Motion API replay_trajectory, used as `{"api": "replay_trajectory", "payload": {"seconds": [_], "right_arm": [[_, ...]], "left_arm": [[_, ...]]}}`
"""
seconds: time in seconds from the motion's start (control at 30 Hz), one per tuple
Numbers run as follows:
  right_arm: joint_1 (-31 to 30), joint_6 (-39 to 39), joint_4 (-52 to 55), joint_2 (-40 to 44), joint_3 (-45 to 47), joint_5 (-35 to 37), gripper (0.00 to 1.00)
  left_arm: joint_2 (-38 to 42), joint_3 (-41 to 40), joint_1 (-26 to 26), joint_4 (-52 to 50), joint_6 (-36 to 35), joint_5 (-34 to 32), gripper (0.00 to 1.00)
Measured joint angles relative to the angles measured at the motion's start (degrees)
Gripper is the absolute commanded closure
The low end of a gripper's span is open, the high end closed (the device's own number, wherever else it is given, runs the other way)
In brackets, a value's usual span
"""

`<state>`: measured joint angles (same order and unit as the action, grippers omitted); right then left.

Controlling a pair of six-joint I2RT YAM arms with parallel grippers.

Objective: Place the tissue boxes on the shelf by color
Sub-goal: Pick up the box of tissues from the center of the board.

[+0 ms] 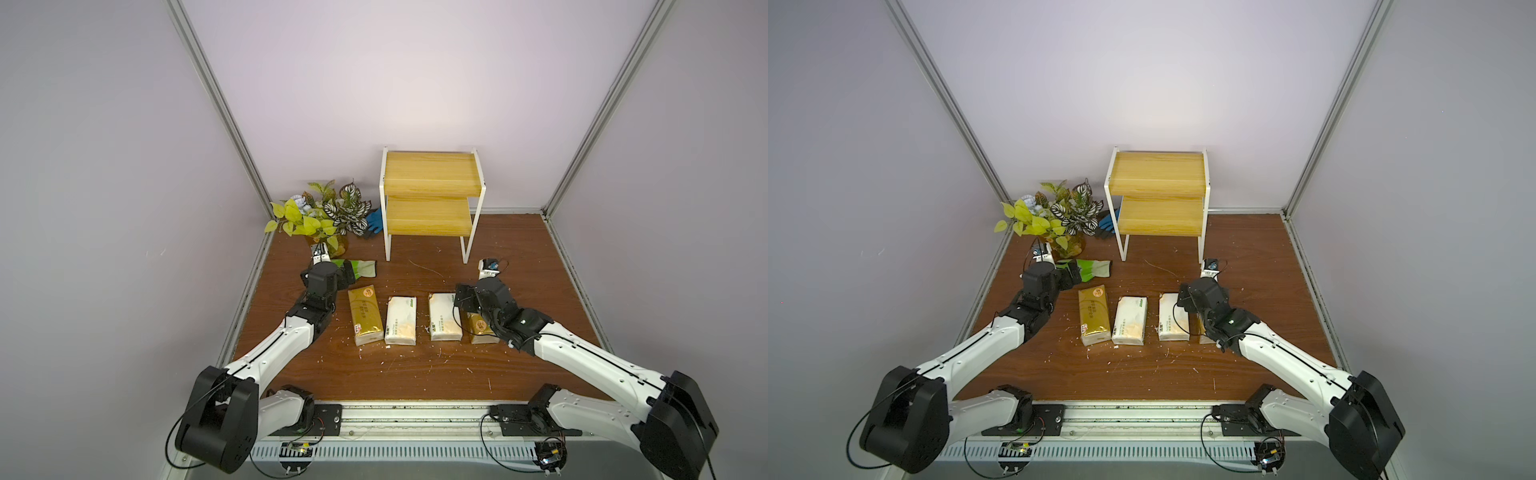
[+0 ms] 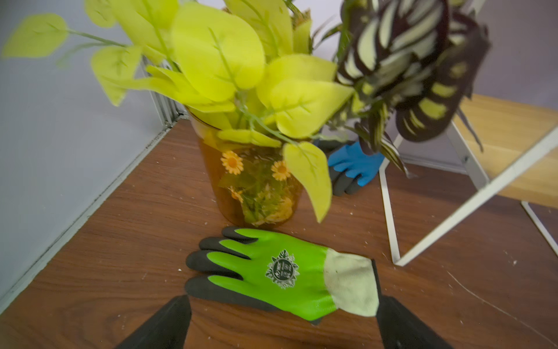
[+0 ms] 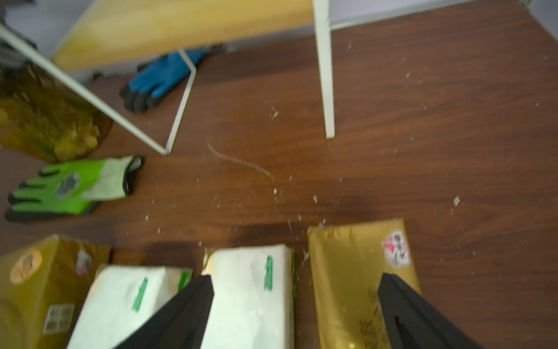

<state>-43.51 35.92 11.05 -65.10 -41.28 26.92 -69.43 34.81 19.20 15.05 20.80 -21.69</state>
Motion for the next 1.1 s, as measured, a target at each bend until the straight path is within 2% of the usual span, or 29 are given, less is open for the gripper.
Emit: {"api": "replay_trajectory", "payload": {"seconds": [0.13, 0.3, 0.53, 0.87, 1.1], "right_arm": [[-4.3, 2.7, 4.3, -4.7, -3.7, -0.8, 0.01], [-6.8, 3.1, 5.9, -10.1, -6.5, -2.8, 0.01], [-7.0, 1.1, 10.1, -14.1, -8.3, -5.5, 0.01], [-7.0, -0.6, 11.3, -15.6, -8.5, -12.2, 0.01], [-7.0, 0.7, 12.7, -16.1, -8.5, -12.2, 0.01]], "left_arm": [[-2.7, 1.3, 2.4, -1.2, 0.0, -1.0, 0.00], [-3.9, 1.8, 3.2, -1.7, 0.4, -1.7, 0.00], [-4.0, 1.8, 5.6, -2.5, 0.5, -3.5, 0.00], [-4.1, 1.8, 5.8, -5.1, 1.4, -3.5, 0.00], [-5.3, 1.9, 5.9, -6.3, 1.5, -3.5, 0.00]]}}
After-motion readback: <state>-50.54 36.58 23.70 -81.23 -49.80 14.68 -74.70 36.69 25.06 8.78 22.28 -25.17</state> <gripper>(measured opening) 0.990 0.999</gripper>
